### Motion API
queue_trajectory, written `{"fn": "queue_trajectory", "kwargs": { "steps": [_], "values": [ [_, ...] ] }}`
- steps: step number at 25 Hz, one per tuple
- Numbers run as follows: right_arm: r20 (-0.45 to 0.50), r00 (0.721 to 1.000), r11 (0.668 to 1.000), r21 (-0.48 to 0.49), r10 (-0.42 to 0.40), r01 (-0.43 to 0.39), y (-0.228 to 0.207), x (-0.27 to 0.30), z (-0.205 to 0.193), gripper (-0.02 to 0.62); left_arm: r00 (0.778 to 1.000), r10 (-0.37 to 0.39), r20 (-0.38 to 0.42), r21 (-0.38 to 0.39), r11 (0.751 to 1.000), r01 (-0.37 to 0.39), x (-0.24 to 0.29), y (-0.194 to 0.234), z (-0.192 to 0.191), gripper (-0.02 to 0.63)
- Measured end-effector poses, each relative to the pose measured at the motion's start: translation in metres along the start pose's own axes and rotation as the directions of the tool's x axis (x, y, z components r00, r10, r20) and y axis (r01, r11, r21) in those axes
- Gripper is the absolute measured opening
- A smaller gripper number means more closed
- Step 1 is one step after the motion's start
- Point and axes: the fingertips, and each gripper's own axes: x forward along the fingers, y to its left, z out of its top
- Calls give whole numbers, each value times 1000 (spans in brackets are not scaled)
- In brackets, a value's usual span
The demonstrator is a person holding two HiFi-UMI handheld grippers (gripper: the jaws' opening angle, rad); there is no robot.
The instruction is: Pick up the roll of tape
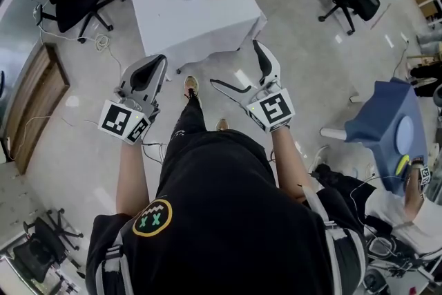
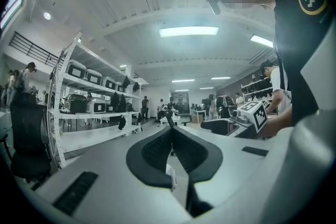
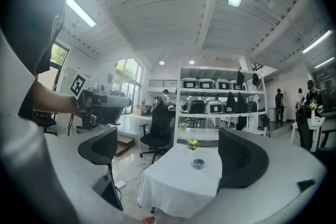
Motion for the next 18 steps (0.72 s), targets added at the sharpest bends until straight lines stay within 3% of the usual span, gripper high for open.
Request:
{"fn": "queue_trajectory", "kwargs": {
  "steps": [8,18],
  "values": [
    [-9,1000,1000,-19,-8,8,-20,40,-7,598,1000,-18,10,-10,1000,18,29,39,-11,18],
    [-32,999,1000,-15,-9,9,-78,127,-9,598,1000,-23,7,-44,999,23,88,131,-25,18]
  ]
}}
